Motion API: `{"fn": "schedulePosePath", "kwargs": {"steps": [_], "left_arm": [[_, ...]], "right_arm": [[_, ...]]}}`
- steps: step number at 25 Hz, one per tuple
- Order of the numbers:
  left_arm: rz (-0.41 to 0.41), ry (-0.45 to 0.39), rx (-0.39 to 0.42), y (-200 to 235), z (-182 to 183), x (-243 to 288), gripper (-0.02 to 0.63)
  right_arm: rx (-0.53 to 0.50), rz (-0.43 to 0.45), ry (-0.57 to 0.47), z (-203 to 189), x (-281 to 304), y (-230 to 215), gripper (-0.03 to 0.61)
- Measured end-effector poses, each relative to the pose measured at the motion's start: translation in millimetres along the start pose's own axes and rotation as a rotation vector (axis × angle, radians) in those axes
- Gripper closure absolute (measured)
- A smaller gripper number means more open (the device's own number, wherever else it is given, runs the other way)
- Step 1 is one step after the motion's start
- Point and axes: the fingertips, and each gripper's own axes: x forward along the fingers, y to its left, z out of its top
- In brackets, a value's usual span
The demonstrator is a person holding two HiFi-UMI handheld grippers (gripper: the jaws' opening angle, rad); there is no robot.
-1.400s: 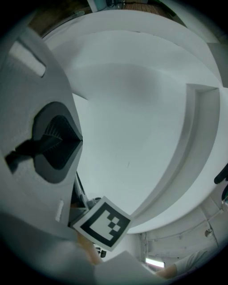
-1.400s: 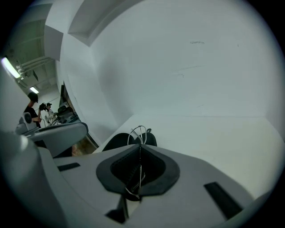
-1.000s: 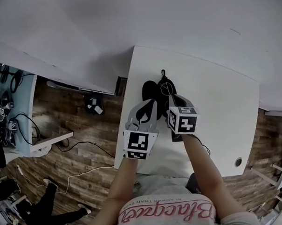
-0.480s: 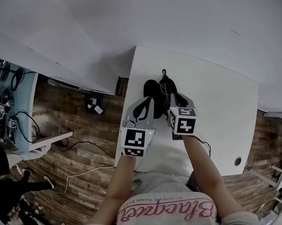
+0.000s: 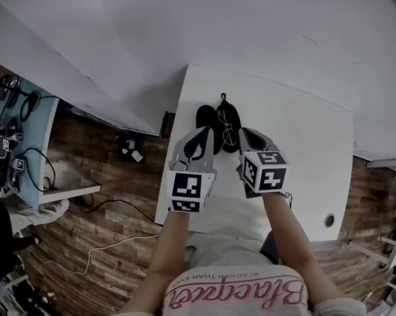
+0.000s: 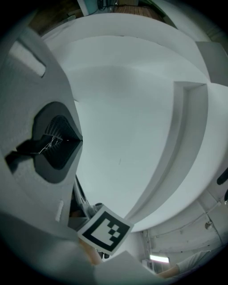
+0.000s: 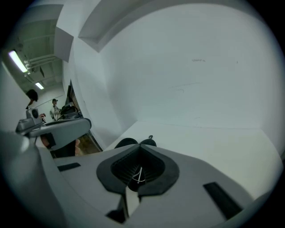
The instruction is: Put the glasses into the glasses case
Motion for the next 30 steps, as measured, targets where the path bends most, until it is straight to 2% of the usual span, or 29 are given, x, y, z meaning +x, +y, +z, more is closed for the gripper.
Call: {"fn": "schedulePosePath", "kwargs": {"steps": [9, 14, 21, 30], "left_arm": [[0.028, -0.084, 0.039, -23, 33, -34, 0.609], [0.030, -0.150, 0.066, -38, 62, -48, 0.609], [-0.005, -0.246, 0.122, -70, 109, -67, 0.609], [-0.026, -0.340, 0.149, -96, 143, -95, 0.609]], "right_arm": [[-0.029, 0.151, -0.228, 41, -66, 34, 0.569], [-0.095, 0.196, -0.326, 63, -105, 50, 0.569], [-0.171, 0.212, -0.465, 89, -157, 60, 0.569], [-0.321, 0.211, -0.639, 116, -210, 81, 0.569]]}}
